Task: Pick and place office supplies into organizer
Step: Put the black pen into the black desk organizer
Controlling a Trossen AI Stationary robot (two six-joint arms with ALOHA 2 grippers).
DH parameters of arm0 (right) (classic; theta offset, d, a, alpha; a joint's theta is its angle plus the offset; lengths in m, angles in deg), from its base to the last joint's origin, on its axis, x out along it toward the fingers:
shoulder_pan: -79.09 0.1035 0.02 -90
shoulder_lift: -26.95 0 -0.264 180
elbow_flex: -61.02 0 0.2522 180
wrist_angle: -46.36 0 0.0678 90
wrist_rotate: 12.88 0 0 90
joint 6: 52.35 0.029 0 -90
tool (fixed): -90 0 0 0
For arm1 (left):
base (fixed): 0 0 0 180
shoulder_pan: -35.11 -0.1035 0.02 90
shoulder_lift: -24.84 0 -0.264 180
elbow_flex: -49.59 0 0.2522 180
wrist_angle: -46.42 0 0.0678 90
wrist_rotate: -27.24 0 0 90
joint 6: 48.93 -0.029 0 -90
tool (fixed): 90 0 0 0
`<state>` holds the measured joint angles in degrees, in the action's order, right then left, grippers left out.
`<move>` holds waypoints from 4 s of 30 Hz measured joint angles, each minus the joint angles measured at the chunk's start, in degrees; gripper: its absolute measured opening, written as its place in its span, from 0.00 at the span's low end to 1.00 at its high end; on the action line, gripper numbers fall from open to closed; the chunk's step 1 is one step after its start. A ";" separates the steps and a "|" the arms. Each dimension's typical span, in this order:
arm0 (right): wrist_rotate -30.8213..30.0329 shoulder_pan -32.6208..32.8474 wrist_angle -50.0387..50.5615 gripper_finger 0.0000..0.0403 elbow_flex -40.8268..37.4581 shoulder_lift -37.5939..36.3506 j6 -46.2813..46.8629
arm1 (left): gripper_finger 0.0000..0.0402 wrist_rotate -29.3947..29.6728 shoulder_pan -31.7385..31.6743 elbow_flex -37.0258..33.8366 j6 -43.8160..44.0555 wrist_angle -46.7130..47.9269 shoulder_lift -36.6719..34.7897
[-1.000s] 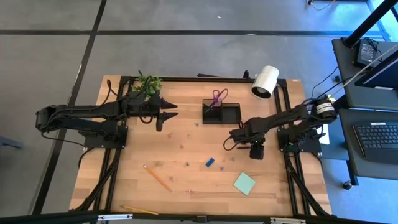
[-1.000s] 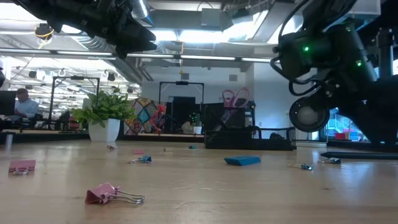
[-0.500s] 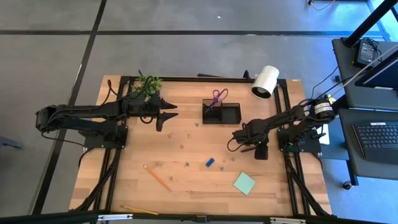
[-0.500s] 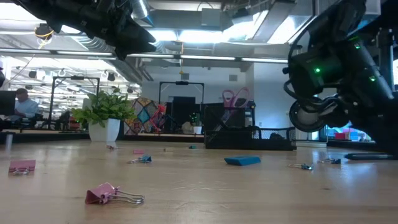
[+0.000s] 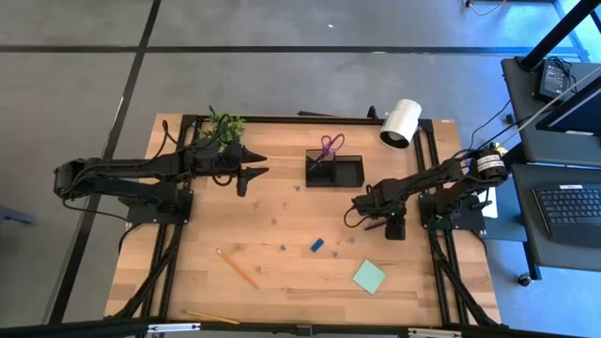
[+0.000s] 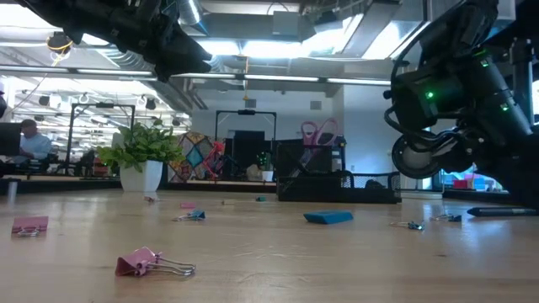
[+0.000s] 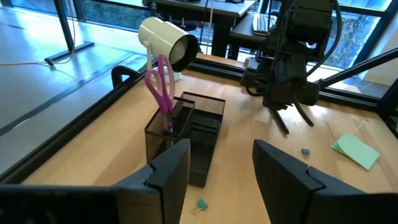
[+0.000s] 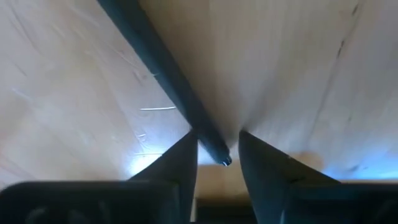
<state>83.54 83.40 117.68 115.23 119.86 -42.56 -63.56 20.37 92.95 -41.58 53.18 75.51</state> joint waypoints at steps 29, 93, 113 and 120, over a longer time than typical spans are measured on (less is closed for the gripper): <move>5.75 -0.37 9.50 0.09 20.54 -1.67 4.94 | 0.42 0.00 0.00 0.00 -0.59 -0.04 -0.02; -8.90 -6.40 -45.87 0.09 44.57 3.66 2.06 | 0.42 -7.76 1.77 5.38 3.99 -26.01 12.81; -9.31 -6.47 -45.72 0.10 44.52 3.67 1.50 | 0.10 -8.25 1.84 5.38 0.19 -25.90 12.72; -9.84 -6.47 -45.72 0.10 44.52 3.67 1.51 | 0.09 -8.12 1.82 5.38 0.04 -25.88 12.72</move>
<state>73.70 76.93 71.96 159.75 123.52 -41.05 -71.69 22.19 98.33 -41.53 27.29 88.23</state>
